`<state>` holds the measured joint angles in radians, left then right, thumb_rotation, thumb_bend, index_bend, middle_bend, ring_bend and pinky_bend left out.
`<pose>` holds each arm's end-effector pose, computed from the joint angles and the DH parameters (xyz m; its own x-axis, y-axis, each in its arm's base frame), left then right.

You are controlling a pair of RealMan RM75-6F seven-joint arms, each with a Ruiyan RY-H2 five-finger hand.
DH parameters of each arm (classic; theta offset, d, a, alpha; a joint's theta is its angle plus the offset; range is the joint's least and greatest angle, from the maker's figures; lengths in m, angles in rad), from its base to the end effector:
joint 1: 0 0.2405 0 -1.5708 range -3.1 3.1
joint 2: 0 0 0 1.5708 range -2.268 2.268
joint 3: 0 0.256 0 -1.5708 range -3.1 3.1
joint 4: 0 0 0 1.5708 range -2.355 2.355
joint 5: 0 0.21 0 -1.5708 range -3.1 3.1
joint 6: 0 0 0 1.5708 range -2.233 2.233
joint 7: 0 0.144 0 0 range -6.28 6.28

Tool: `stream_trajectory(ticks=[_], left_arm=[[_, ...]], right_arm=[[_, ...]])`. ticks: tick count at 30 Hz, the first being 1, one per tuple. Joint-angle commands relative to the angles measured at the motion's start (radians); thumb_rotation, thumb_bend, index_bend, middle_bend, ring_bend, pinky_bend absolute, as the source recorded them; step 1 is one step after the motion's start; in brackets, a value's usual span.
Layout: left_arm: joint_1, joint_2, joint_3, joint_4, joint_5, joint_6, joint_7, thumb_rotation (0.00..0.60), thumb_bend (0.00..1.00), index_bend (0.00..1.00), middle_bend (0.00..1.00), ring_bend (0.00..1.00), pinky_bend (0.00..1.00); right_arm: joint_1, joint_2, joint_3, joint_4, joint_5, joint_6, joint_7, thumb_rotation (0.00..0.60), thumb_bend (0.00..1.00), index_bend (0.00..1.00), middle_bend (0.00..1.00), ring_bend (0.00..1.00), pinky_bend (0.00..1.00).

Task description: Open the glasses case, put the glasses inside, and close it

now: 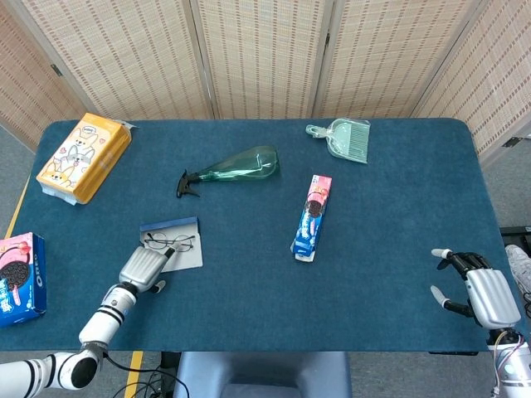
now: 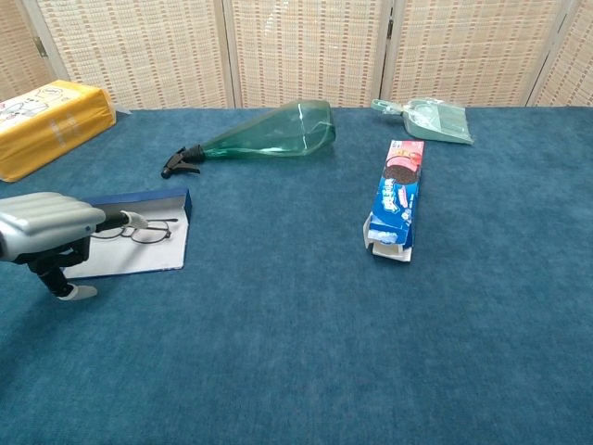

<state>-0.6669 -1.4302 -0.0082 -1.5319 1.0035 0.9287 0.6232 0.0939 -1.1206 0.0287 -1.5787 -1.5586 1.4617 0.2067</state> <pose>-0.2269 0.3055 -0.0032 0.7148 0.3517 0.6045 0.6993 -0.3651 -0.6145 -0.3114 -0.1795 0.1525 0.2370 -0.0541 0.9700 -0.9703 -0.0631 0.2336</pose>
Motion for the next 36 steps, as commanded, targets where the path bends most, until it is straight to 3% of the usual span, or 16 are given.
stream_trajectory(ticks=[1,14,27,36], left_arm=[[-0.002,-0.001,-0.001,0.002,-0.007,-0.002,-0.003,0.600,0.33,0.10,0.98,0.96,1.00],[-0.001,0.024,-0.010,-0.035,0.012,0.028,-0.025,0.600,0.33,0.11,0.98,0.96,1.00],[-0.024,-0.004,0.000,0.012,-0.061,-0.011,0.011,0.600,0.33,0.11,0.98,0.96,1.00],[-0.013,-0.013,-0.047,0.049,-0.009,0.049,-0.076,0.600,0.33,0.13,0.98,0.96,1.00]], right_arm=[[0.000,0.000,0.000,0.000,0.000,0.001,0.000,0.600,0.29,0.25,0.43,0.33,0.24],[-0.004,0.000,-0.001,0.003,0.002,0.003,0.004,0.600,0.29,0.25,0.43,0.33,0.24],[-0.007,0.001,-0.001,0.002,0.004,0.005,0.002,0.600,0.29,0.25,0.43,0.33,0.24],[-0.007,0.004,-0.001,-0.003,0.002,0.006,-0.002,0.600,0.29,0.25,0.43,0.33,0.24]])
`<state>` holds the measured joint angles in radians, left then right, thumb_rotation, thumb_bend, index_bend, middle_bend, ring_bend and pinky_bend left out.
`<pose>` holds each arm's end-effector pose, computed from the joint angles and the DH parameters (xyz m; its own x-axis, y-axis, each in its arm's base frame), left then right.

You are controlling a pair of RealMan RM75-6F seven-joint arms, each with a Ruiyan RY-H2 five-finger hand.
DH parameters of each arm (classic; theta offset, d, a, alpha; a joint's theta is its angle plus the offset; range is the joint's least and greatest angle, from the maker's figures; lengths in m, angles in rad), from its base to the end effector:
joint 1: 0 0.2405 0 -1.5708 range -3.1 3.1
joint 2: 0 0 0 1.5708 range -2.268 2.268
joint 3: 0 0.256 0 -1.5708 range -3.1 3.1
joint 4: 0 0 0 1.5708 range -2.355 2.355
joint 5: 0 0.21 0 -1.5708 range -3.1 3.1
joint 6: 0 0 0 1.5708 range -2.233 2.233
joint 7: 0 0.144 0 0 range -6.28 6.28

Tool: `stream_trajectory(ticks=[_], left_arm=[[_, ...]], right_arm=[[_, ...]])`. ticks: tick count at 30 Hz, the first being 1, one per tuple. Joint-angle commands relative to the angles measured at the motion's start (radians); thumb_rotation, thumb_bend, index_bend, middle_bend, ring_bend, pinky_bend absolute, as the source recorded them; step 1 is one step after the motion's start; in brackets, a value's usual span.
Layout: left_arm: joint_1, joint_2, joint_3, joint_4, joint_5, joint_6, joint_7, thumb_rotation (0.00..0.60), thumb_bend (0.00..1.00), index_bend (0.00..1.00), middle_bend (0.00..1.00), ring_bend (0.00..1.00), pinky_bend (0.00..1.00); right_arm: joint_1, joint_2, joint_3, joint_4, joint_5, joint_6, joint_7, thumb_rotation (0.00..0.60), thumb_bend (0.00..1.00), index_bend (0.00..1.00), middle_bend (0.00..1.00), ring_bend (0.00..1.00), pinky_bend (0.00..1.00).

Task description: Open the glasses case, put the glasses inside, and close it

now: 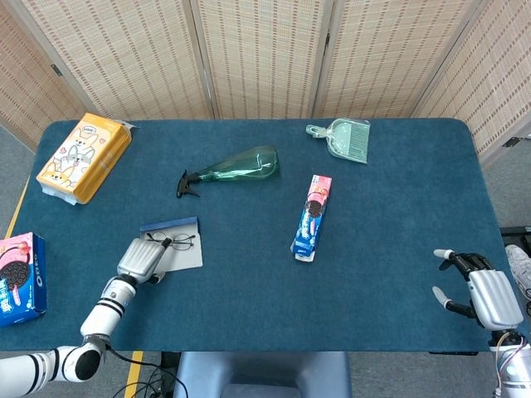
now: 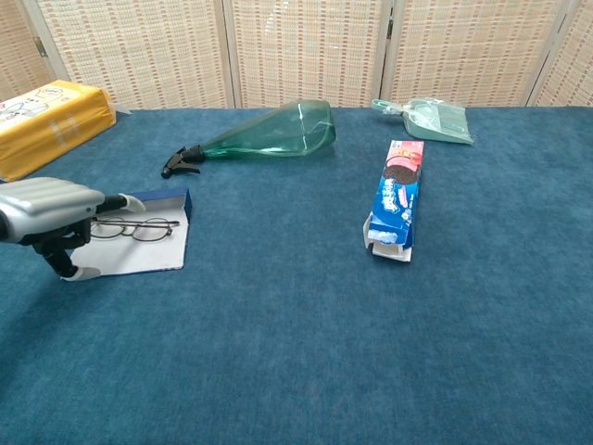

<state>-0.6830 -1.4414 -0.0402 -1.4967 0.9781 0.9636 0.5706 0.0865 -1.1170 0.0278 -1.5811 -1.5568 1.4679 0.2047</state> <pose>-0.2234 0.3229 0.0049 0.6720 0.3199 0.6679 0.7405 -0.3000 -0.6013 -0.3124 -0.1771 0.1542 0.2393 -0.0502 0.9696 -0.9700 -0.0553 0.2365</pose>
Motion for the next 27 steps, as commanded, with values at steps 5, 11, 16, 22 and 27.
stream_trajectory(ticks=[5,11,16,22,27], left_arm=[[-0.003,-0.022,-0.043,0.058,0.041,0.025,-0.063,0.600,0.33,0.14,0.98,0.96,1.00],[-0.032,-0.082,-0.063,0.149,0.031,-0.007,-0.061,0.600,0.33,0.14,0.98,0.96,1.00],[-0.059,-0.135,-0.076,0.226,0.010,-0.038,-0.044,0.600,0.33,0.13,0.98,0.96,1.00],[-0.082,-0.181,-0.096,0.298,-0.019,-0.044,-0.006,0.600,0.33,0.13,0.98,0.97,1.00],[-0.097,-0.204,-0.111,0.346,-0.054,-0.047,0.031,0.600,0.33,0.13,0.98,0.97,1.00]], right_arm=[[0.002,-0.001,0.001,-0.001,-0.001,-0.002,0.000,0.600,0.29,0.25,0.43,0.33,0.24],[0.003,-0.001,0.001,0.000,-0.002,-0.002,0.001,0.600,0.29,0.25,0.43,0.33,0.24],[-0.002,0.002,0.000,0.000,-0.001,0.004,0.003,0.600,0.29,0.25,0.43,0.33,0.24],[-0.008,0.004,-0.001,0.002,0.003,0.007,0.006,0.600,0.29,0.25,0.43,0.33,0.24],[-0.009,0.002,-0.001,0.007,0.005,0.006,0.010,0.600,0.29,0.25,0.43,0.33,0.24]])
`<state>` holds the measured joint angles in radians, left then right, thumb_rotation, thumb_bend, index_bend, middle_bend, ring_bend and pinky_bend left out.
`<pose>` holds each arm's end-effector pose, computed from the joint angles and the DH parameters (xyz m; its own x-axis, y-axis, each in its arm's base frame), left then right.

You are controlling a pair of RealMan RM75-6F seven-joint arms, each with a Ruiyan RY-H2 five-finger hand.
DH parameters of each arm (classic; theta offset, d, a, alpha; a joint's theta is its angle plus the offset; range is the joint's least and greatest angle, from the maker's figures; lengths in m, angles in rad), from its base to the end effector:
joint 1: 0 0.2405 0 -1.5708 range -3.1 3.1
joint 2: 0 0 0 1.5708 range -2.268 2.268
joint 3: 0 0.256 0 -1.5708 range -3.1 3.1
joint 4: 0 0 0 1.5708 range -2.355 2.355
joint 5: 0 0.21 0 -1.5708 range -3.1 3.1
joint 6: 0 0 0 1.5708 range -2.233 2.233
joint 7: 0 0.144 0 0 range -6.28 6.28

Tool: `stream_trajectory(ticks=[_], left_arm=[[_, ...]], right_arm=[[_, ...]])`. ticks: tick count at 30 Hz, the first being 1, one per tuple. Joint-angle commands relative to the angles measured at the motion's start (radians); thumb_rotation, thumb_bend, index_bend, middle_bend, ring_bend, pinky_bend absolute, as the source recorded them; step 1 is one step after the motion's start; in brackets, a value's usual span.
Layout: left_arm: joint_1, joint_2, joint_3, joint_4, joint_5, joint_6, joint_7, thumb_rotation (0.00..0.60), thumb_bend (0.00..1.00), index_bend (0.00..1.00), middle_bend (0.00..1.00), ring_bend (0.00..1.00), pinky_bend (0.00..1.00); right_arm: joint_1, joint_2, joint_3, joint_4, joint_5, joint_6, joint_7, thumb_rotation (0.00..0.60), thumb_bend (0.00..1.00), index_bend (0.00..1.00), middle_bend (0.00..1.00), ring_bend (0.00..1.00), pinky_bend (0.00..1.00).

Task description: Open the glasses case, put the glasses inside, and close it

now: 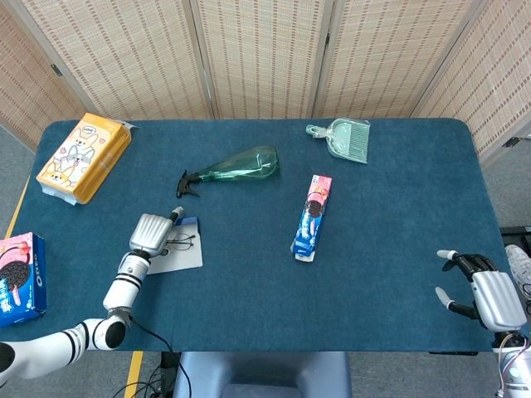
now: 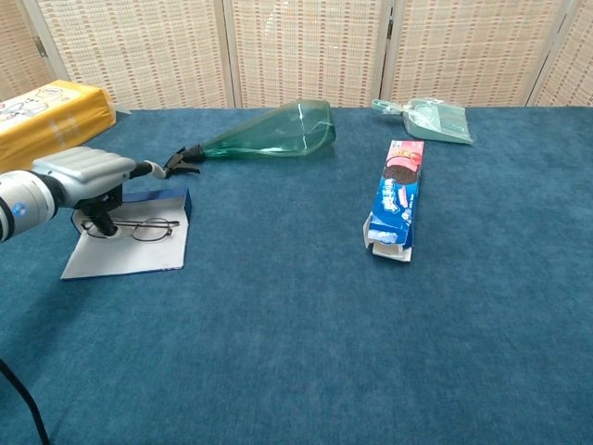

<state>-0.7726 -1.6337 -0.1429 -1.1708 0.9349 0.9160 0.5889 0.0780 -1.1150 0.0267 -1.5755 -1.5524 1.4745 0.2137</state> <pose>-0.2119 0.3828 -0.0185 0.7052 0.2223 0.6733 0.7090 -0.2365 -0.6644 -0.3155 -0.1743 0.1564 0.2369 -0.0457 0.9705 -0.9710 -0.0432 0.2350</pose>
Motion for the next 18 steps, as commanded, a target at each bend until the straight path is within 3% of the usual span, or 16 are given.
stream_trajectory(ticks=[1,14,18], left_arm=[[-0.010,-0.015,-0.011,0.031,-0.013,0.004,0.018,0.600,0.33,0.13,0.98,0.97,1.00],[-0.019,-0.044,-0.031,0.136,-0.050,-0.006,0.041,0.600,0.33,0.14,0.98,0.97,1.00],[-0.010,-0.031,-0.035,0.118,-0.048,-0.002,0.027,0.600,0.33,0.14,0.98,0.97,1.00]], right_arm=[[-0.001,-0.001,0.000,0.002,0.001,-0.001,0.002,0.600,0.29,0.25,0.43,0.33,0.24],[-0.004,-0.006,0.000,0.013,0.004,0.000,0.011,0.600,0.29,0.25,0.43,0.33,0.24],[-0.006,-0.004,0.000,0.012,0.003,0.003,0.012,0.600,0.29,0.25,0.43,0.33,0.24]])
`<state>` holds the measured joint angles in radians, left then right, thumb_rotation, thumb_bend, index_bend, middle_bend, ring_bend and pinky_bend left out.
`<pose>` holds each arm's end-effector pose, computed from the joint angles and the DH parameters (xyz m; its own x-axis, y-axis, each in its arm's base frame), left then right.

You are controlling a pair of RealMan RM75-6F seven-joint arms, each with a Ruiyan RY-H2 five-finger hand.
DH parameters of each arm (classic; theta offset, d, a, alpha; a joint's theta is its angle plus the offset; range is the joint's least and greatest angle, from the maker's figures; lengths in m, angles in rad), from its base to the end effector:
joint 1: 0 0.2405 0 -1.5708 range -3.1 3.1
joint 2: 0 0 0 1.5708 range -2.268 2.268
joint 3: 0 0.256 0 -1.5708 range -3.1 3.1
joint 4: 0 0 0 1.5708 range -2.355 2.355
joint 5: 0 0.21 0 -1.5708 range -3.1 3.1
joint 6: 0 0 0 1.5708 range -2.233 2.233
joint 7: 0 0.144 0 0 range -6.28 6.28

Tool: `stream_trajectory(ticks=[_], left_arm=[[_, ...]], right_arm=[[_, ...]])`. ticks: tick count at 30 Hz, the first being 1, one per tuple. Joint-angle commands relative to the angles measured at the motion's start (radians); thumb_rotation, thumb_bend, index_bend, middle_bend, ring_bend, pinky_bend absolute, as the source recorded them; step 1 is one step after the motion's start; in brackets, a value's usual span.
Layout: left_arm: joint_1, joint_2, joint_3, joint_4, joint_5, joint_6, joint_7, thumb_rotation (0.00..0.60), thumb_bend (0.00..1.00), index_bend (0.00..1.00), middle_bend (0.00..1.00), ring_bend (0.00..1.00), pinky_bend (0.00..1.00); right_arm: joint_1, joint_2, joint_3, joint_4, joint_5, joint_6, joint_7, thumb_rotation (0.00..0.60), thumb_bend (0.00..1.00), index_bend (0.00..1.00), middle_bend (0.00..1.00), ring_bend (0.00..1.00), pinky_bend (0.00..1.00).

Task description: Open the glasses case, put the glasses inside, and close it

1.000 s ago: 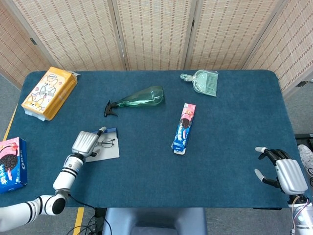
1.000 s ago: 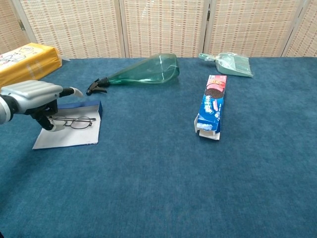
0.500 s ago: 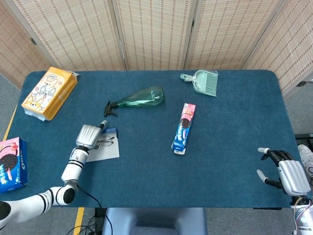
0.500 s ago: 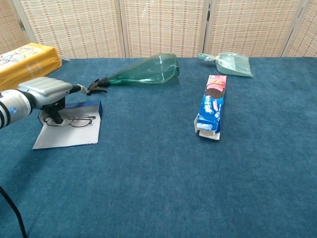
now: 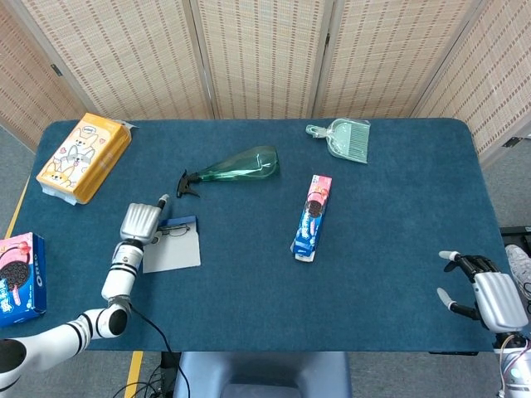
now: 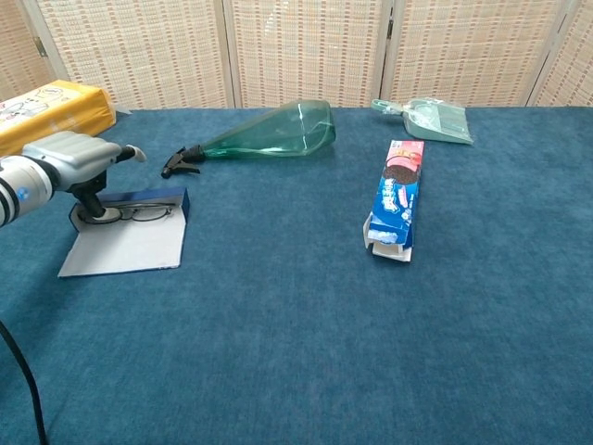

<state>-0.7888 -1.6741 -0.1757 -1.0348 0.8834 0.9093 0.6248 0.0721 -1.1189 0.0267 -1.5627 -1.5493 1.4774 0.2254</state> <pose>-0.2265 0.4053 -0.0080 0.7357 0.1967 0.6481 0.6755 -0.1423 -0.7235 -0.3189 -0.1727 0.1570 0.2334 -0.0434 0.9714 -0.9721 -0.0341 0.2321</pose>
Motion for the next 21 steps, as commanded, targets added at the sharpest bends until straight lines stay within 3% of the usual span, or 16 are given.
stream_trajectory(ticks=[1,7,13,21], left_arm=[[0.012,0.020,0.000,-0.037,0.012,0.013,-0.015,0.600,0.33,0.14,0.98,0.97,1.00],[0.053,0.095,0.025,-0.179,0.085,0.074,-0.050,0.600,0.33,0.14,0.98,0.97,1.00],[0.121,0.171,0.080,-0.326,0.236,0.177,-0.139,0.600,0.33,0.16,0.98,0.97,1.00],[0.182,0.201,0.147,-0.395,0.346,0.243,-0.159,0.600,0.33,0.17,0.98,0.97,1.00]], right_arm=[[0.000,0.001,0.000,-0.001,0.000,0.000,0.000,0.600,0.29,0.25,0.43,0.33,0.24],[0.005,-0.001,0.002,-0.003,-0.003,-0.005,-0.003,0.600,0.29,0.25,0.43,0.33,0.24],[0.011,-0.003,0.004,-0.003,-0.007,-0.011,-0.004,0.600,0.29,0.25,0.43,0.33,0.24],[0.020,-0.008,0.004,-0.003,-0.013,-0.018,-0.004,0.600,0.29,0.25,0.43,0.33,0.24]])
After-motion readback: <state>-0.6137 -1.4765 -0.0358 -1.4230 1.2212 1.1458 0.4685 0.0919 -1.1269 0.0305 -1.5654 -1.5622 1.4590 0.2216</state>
